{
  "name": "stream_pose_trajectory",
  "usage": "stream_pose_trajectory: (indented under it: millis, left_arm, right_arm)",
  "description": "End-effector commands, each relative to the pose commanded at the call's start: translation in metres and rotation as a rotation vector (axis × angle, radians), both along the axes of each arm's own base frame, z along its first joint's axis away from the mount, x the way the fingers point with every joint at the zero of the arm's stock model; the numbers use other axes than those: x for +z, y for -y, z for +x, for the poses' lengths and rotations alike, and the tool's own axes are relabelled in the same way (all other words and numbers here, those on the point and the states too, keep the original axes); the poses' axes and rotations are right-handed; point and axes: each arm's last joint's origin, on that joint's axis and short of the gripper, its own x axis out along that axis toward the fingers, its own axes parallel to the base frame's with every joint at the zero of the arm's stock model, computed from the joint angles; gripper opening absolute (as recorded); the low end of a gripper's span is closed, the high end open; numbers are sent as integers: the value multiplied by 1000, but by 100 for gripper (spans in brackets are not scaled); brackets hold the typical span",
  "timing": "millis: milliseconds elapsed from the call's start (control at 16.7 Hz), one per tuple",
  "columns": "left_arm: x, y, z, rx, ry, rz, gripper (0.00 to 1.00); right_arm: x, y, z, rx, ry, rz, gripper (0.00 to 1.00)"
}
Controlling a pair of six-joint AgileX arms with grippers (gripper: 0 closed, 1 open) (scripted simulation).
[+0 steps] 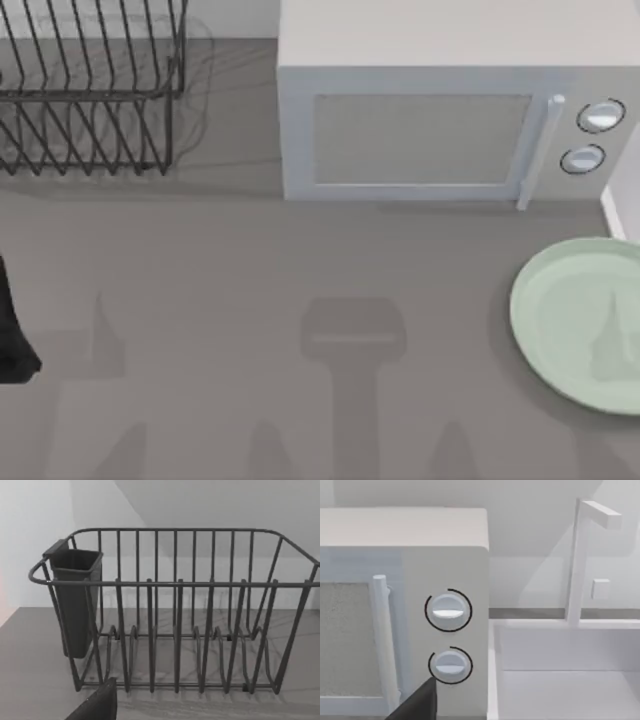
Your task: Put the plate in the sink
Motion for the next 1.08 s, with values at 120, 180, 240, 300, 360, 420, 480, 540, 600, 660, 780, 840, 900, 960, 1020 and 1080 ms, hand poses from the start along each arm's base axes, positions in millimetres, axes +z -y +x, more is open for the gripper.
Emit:
stream_pose_trajectory:
  millis: [120,180,240,300,360,420,480,540,600,660,780,840,900,960,1020,1080]
  left_arm:
    - [0,0,0,0,0,0,100]
    - [0,0,0,0,0,0,100]
    - [0,0,0,0,0,0,100]
    - [0,0,0,0,0,0,100]
    - [0,0,0,0,0,0,100]
    - [0,0,0,0,0,0,100]
    - [0,0,0,0,0,0,100]
    - [0,0,0,0,0,0,100]
    - [0,0,0,0,0,0,100]
    - [0,0,0,0,0,0,100]
    - [0,0,0,0,0,0,100]
    - [0,0,0,0,0,0,100]
    - [0,0,0,0,0,0,100]
    - [0,0,0,0,0,0,100]
    - [0,0,0,0,0,0,100]
    - [0,0,0,0,0,0,100]
  right_arm:
    - [0,0,0,0,0,0,100]
    - [0,0,0,0,0,0,100]
    - [0,0,0,0,0,0,100]
    - [0,0,0,0,0,0,100]
    - [0,0,0,0,0,0,100]
    - [0,0,0,0,0,0,100]
    - [0,0,0,0,0,0,100]
    - [0,0,0,0,0,0,100]
    - [0,0,0,0,0,0,100]
    - [0,0,0,0,0,0,100]
    - [2,0,0,3,-8,3,100]
    - [5,-1,0,8,-25,9,100]
    - [10,-2,1,17,-51,17,100]
    - [16,-3,2,27,-85,27,100]
    - [24,-5,4,38,-129,39,100]
    - [32,-7,6,51,-182,52,100]
